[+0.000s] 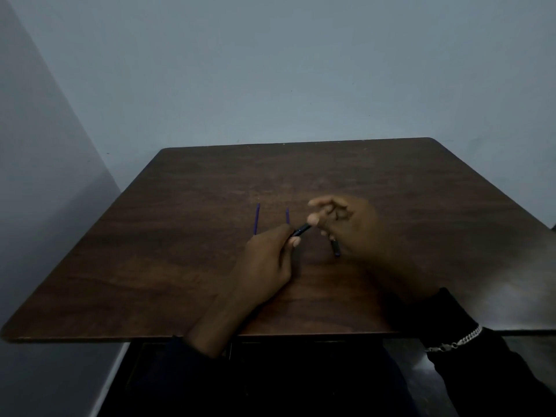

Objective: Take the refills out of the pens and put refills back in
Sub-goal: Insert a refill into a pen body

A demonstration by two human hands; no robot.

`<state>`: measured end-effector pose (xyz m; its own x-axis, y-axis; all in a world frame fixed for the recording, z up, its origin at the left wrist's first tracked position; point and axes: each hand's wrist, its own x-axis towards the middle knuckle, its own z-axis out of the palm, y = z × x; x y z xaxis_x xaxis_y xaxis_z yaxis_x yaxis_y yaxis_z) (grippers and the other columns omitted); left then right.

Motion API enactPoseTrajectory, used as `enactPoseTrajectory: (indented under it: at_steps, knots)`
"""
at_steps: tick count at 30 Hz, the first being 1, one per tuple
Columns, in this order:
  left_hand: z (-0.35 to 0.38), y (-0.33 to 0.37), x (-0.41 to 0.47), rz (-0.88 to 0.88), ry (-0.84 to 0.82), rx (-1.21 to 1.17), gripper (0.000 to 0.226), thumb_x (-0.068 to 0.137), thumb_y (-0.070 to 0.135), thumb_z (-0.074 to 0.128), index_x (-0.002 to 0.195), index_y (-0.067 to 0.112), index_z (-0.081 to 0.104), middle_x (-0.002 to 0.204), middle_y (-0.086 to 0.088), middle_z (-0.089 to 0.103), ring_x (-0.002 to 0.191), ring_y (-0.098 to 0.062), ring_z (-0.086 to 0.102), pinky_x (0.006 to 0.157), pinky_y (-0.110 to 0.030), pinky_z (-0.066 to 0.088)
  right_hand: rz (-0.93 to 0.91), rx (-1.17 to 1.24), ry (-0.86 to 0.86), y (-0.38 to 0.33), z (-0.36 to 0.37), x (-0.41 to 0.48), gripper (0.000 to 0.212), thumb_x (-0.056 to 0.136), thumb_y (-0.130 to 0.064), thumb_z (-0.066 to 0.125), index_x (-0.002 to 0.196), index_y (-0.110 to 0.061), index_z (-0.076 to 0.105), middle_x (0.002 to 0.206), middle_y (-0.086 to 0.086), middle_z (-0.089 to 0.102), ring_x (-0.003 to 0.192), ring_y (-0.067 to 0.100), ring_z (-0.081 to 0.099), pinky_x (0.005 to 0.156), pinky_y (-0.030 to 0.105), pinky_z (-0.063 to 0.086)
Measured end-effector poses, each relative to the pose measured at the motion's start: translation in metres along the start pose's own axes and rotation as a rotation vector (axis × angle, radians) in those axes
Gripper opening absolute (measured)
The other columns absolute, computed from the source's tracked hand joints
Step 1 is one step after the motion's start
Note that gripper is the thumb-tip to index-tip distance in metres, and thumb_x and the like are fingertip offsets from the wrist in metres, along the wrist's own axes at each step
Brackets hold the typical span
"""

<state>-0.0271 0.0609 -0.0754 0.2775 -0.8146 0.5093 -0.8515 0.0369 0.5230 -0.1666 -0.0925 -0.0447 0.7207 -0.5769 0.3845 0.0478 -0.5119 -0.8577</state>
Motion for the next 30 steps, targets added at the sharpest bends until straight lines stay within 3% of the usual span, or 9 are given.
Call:
enactPoseTrajectory:
  at_steps: [4,9,14,17,20,23,26,29,30]
  knots:
    - [0.001,0.002,-0.001,-0.004,0.019,-0.007,0.028,0.106,0.027,0.049,0.085,0.011,0.058,0.073,0.006,0.057,0.064,-0.016,0.056,0.060,-0.039,0.048,0.048,0.131,0.347,0.002,-0.028,0.006,0.015,0.104,-0.031,0.058,0.100,-0.028,0.072,0.071,-0.009,0.070,0.058,0.002,0.062,0.052,0.018,0.050]
    - [0.002,0.000,-0.001,-0.010,0.025,-0.003,0.029,0.107,0.031,0.047,0.085,0.015,0.057,0.071,0.009,0.056,0.061,-0.010,0.054,0.058,-0.034,0.045,0.145,-0.019,0.479,0.013,-0.056,0.002,0.026,0.105,-0.039,0.053,0.096,-0.025,0.072,0.073,-0.005,0.069,0.060,0.003,0.063,0.054,0.019,0.053]
    - [0.003,0.000,-0.001,-0.033,0.006,-0.010,0.028,0.107,0.031,0.046,0.087,0.017,0.058,0.072,0.010,0.056,0.062,-0.007,0.053,0.060,-0.031,0.041,0.359,-0.397,0.317,0.018,-0.066,0.007,0.022,0.095,-0.035,0.070,0.078,-0.021,0.071,0.067,-0.006,0.069,0.063,0.010,0.066,0.060,0.025,0.048]
    - [0.003,0.001,-0.001,-0.048,-0.008,-0.014,0.028,0.107,0.032,0.045,0.088,0.016,0.058,0.072,0.010,0.056,0.062,-0.006,0.052,0.060,-0.032,0.041,0.504,-0.519,0.152,0.018,-0.061,0.012,0.027,0.087,-0.034,0.079,0.089,-0.007,0.075,0.073,-0.005,0.069,0.066,0.010,0.064,0.059,0.024,0.050]
    - [0.002,0.001,-0.001,-0.041,-0.006,-0.007,0.023,0.109,0.027,0.049,0.088,0.019,0.057,0.073,0.009,0.058,0.064,-0.009,0.055,0.061,-0.032,0.042,0.621,-0.571,0.017,0.014,-0.054,0.018,0.030,0.082,-0.032,0.085,0.097,-0.009,0.072,0.088,0.005,0.072,0.076,0.015,0.065,0.074,0.035,0.058]
    - [0.002,0.000,-0.002,-0.041,-0.012,0.014,0.021,0.109,0.026,0.049,0.090,0.022,0.056,0.074,0.010,0.058,0.065,-0.012,0.056,0.063,-0.035,0.046,0.671,-0.665,-0.066,0.004,-0.049,0.026,0.030,0.083,-0.023,0.085,0.103,-0.007,0.070,0.097,0.010,0.072,0.082,0.022,0.070,0.081,0.040,0.061]
    - [0.002,0.000,-0.002,-0.048,-0.013,0.015,0.023,0.108,0.031,0.047,0.089,0.024,0.056,0.072,0.011,0.056,0.063,-0.007,0.054,0.062,-0.032,0.044,0.675,-0.725,-0.120,-0.005,-0.048,0.030,0.016,0.088,-0.015,0.077,0.096,-0.006,0.067,0.099,0.014,0.073,0.074,0.021,0.068,0.070,0.033,0.057]
    - [0.002,-0.001,-0.003,-0.046,-0.010,0.015,0.029,0.107,0.035,0.044,0.088,0.018,0.057,0.072,0.008,0.059,0.064,-0.012,0.057,0.061,-0.036,0.047,0.618,-0.727,-0.069,-0.006,-0.049,0.027,0.010,0.088,-0.010,0.073,0.094,-0.004,0.067,0.092,0.013,0.072,0.082,0.026,0.072,0.074,0.036,0.062]
    - [0.002,-0.001,-0.002,-0.045,-0.012,0.015,0.029,0.107,0.034,0.044,0.087,0.017,0.057,0.073,0.007,0.059,0.064,-0.013,0.057,0.061,-0.037,0.047,0.577,-0.658,-0.012,-0.004,-0.049,0.025,0.007,0.088,-0.009,0.073,0.094,-0.006,0.069,0.088,0.011,0.072,0.080,0.024,0.073,0.069,0.033,0.062]
